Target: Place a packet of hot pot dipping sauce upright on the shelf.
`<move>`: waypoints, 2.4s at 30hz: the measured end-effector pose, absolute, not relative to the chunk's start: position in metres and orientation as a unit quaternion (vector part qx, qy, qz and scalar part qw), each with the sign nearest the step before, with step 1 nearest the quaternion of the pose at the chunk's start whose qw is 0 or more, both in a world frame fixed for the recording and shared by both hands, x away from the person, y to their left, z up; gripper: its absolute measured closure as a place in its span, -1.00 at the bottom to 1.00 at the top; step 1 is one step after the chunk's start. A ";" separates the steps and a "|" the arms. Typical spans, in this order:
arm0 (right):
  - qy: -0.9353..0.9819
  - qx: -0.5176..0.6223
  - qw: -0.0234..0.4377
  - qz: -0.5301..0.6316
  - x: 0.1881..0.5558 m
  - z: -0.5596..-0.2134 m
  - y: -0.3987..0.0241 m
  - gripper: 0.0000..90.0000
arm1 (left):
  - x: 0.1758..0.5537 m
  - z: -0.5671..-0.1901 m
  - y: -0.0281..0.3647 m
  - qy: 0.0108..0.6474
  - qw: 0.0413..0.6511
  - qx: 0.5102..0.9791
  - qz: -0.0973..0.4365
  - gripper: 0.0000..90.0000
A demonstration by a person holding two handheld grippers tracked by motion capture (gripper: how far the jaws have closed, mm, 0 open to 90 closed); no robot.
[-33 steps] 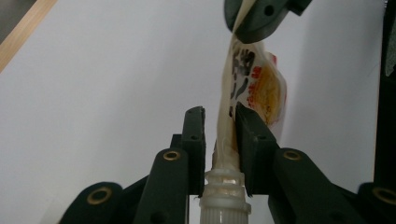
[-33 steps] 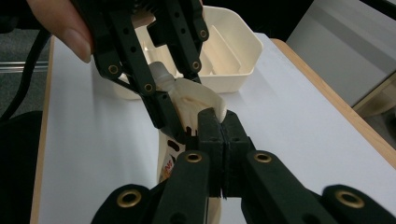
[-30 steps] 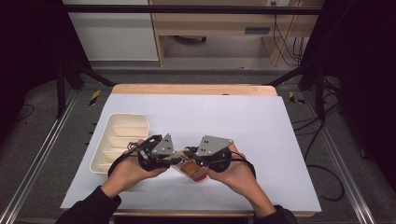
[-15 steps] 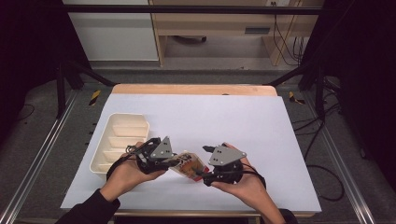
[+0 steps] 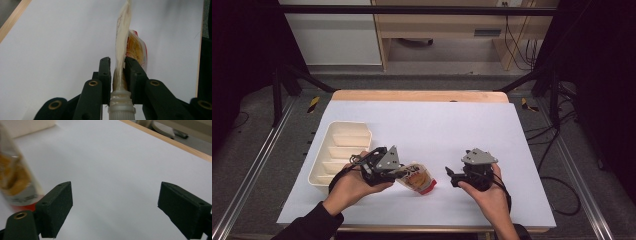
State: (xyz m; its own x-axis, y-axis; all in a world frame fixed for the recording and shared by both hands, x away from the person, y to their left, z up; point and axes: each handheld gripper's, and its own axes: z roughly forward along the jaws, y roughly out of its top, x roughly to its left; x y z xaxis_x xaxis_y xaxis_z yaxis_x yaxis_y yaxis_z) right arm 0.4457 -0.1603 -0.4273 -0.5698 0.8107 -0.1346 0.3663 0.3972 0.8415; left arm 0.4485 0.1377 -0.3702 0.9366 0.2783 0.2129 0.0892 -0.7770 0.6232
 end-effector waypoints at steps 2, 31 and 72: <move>0.783 0.390 0.285 0.392 0.449 -0.430 -0.166 -0.65 | 0.450 -0.369 0.137 0.098 0.318 0.931 0.147 0.68; 0.783 0.420 0.287 0.358 0.456 -0.439 -0.175 -0.66 | 0.448 -0.298 0.113 0.000 0.182 0.967 0.180 0.69; 0.795 0.397 0.289 0.357 0.452 -0.438 -0.165 -0.79 | 0.456 -0.262 0.130 0.016 0.172 0.967 0.186 0.69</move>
State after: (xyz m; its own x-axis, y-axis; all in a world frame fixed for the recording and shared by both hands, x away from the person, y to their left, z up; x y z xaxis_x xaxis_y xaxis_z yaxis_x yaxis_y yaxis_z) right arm 0.4522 -0.1650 -0.4383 -0.5185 0.8367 -0.1762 0.4244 0.4307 0.7965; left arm 0.4562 0.1302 -0.2625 0.9300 0.0949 0.3552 -0.0338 -0.9400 0.3395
